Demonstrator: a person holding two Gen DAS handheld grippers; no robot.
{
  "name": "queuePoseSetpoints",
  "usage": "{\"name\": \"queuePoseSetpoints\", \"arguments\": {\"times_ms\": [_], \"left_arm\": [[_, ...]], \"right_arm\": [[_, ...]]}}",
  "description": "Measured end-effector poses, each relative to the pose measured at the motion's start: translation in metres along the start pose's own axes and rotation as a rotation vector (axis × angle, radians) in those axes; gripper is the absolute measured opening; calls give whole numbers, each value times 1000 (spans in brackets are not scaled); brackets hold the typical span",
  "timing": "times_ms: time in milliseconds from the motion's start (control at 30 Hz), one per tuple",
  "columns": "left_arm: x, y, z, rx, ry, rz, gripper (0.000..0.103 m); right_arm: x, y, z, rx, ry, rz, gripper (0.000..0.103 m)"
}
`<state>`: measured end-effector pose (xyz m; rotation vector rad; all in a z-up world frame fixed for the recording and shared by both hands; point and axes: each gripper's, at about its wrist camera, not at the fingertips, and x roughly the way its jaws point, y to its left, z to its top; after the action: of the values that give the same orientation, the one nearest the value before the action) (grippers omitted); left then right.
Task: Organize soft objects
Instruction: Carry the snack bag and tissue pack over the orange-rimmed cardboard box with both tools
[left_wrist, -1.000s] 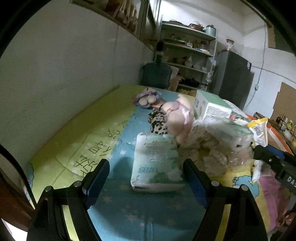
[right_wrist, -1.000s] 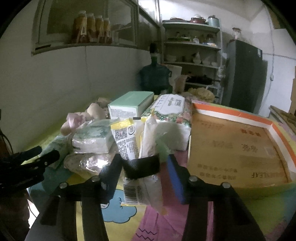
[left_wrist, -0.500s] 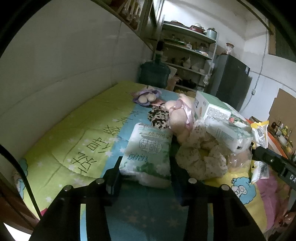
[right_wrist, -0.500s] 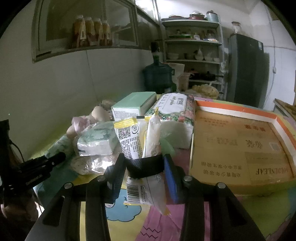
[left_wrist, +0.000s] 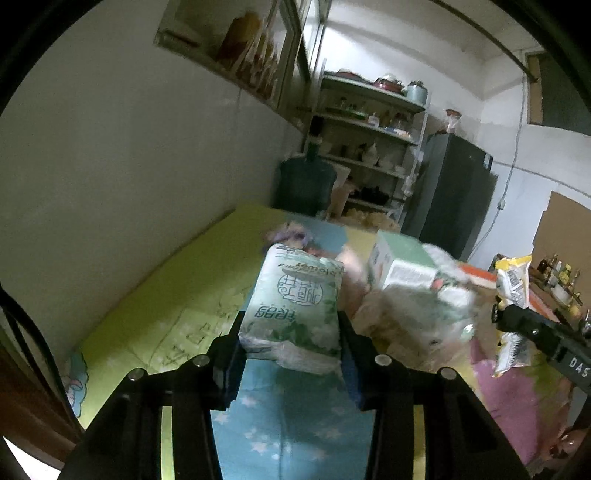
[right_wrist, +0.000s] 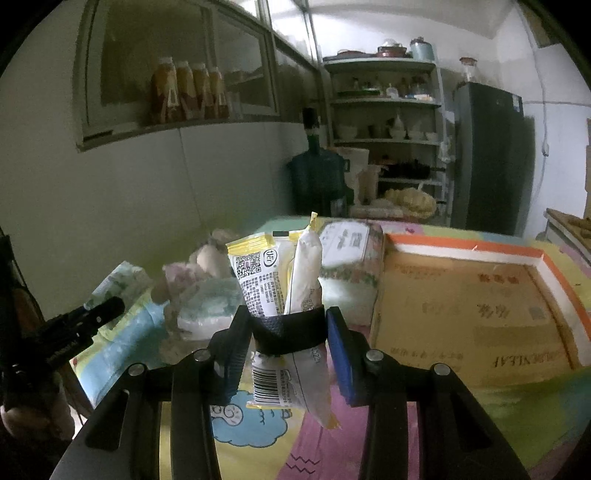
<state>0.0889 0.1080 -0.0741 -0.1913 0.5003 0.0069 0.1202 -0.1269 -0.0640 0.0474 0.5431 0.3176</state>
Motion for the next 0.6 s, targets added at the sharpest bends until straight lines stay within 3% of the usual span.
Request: {"name": "queuePoseSetpoints", "arguments": {"times_ms": [400,600], "left_arm": [[-18,-40,27,26,-60,-98,45],[-16,-78,41,48,-67,-171,45]], "right_arm": [[-25,-11,18,7,-64,-9,42],[-37,-26,25,19,-92,-35,42]]}}
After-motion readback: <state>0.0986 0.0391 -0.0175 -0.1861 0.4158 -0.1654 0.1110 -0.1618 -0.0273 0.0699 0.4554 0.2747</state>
